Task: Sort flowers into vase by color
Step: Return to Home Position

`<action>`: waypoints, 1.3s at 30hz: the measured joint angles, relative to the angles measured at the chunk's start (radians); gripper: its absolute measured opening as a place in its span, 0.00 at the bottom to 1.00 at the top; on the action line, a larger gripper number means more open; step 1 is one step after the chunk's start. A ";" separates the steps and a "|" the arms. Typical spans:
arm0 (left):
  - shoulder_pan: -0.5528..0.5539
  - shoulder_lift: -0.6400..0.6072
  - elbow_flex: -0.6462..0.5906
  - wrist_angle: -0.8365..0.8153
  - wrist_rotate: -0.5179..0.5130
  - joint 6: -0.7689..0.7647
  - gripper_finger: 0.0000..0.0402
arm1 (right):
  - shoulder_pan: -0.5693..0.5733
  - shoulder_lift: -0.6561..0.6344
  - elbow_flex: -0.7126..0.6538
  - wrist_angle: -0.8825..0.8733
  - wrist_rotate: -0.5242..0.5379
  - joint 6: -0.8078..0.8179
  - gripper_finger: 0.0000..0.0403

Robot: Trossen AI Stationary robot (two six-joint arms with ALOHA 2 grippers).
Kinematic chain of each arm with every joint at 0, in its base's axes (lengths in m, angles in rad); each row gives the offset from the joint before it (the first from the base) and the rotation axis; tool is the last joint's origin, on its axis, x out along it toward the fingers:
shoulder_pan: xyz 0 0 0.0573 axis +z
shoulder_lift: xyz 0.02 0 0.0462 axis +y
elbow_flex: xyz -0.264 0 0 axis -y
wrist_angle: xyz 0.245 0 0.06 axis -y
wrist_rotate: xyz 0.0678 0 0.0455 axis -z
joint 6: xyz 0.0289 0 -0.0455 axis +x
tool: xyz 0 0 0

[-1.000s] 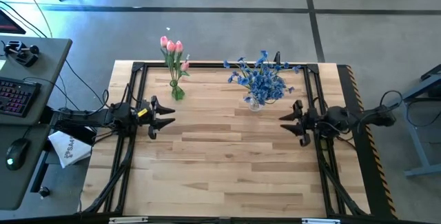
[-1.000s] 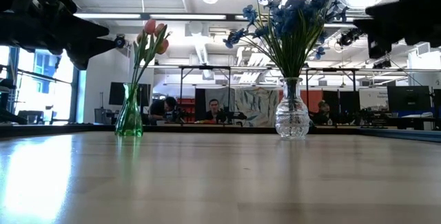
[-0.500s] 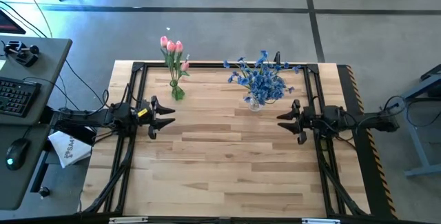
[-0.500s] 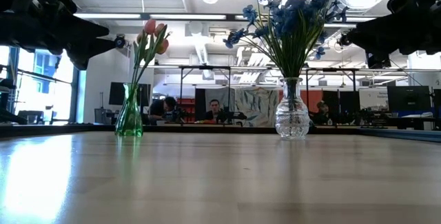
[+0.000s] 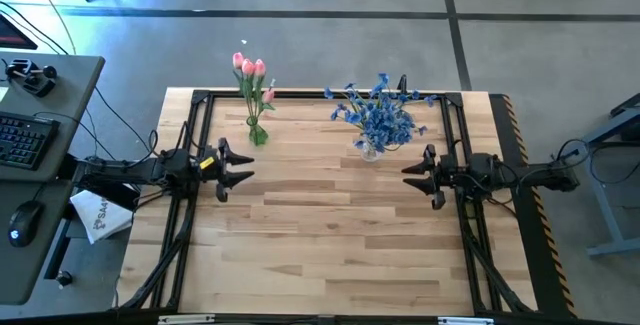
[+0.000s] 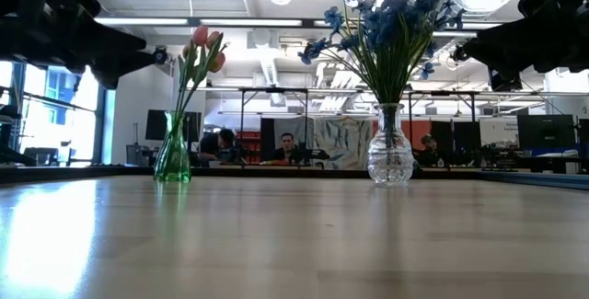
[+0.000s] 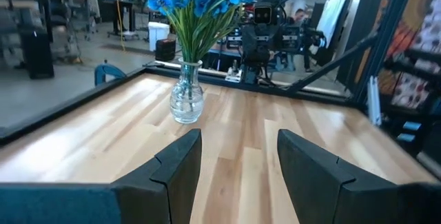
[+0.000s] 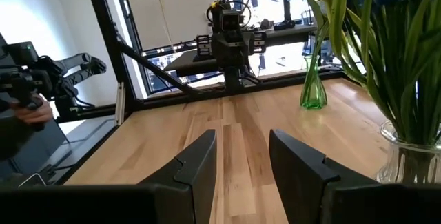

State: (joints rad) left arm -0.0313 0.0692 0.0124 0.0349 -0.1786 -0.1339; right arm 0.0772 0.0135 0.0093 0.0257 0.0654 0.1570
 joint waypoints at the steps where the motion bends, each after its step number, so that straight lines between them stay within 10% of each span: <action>1: 0.000 0.000 0.000 0.000 0.000 0.025 0.45 | 0.000 0.000 0.000 0.000 0.000 0.000 0.32; 39: 0.000 0.000 0.000 0.001 0.000 0.085 0.45 | 0.000 0.000 0.000 0.000 -0.003 -0.001 0.32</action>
State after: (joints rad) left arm -0.0313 0.0692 0.0128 0.0355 -0.1783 -0.0494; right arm 0.0772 0.0135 0.0090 0.0261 0.0628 0.1562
